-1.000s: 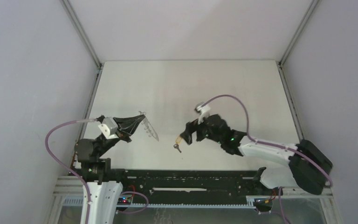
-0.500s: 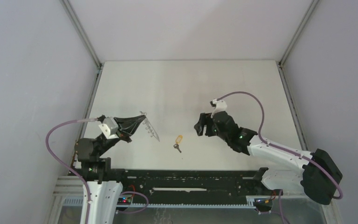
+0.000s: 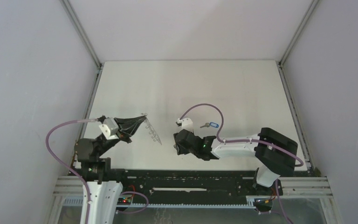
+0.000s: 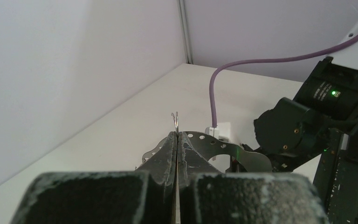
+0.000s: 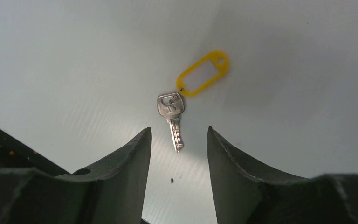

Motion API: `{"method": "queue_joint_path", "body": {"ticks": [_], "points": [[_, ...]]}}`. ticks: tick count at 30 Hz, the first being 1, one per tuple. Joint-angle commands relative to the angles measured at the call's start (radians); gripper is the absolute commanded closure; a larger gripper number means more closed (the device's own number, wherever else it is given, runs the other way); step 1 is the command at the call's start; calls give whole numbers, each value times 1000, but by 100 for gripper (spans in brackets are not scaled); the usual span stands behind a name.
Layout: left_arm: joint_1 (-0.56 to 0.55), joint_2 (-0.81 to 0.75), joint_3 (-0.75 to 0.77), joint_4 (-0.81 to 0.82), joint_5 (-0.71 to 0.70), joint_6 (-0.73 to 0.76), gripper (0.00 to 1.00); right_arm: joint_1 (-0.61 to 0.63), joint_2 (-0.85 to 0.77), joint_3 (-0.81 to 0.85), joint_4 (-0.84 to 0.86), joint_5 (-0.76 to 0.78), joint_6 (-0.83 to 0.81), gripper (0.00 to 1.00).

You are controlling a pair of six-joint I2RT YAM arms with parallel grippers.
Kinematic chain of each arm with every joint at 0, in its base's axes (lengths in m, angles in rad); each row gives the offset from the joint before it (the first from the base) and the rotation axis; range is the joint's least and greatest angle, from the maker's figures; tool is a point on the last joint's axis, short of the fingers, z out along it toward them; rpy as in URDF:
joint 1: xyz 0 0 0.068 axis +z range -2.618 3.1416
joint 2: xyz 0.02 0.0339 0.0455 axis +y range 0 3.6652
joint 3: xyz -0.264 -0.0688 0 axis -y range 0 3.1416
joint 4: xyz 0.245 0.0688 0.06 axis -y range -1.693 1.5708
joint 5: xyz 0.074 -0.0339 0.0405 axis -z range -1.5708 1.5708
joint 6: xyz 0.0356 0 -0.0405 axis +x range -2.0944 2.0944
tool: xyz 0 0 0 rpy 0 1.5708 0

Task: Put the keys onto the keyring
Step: Pick up the key from the center of the board.

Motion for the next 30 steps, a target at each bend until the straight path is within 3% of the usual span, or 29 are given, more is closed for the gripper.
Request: {"method": "queue_joint_path", "body": {"ticks": [1, 21, 30], "points": [[9, -1, 75, 20, 5, -21, 100, 21, 33, 64, 54, 66, 45, 44], [10, 1, 87, 3, 1, -21, 100, 49, 194, 149, 46, 187, 40, 53], [10, -3, 87, -7, 0, -21, 100, 44, 208, 149, 64, 189, 27, 66]]}}
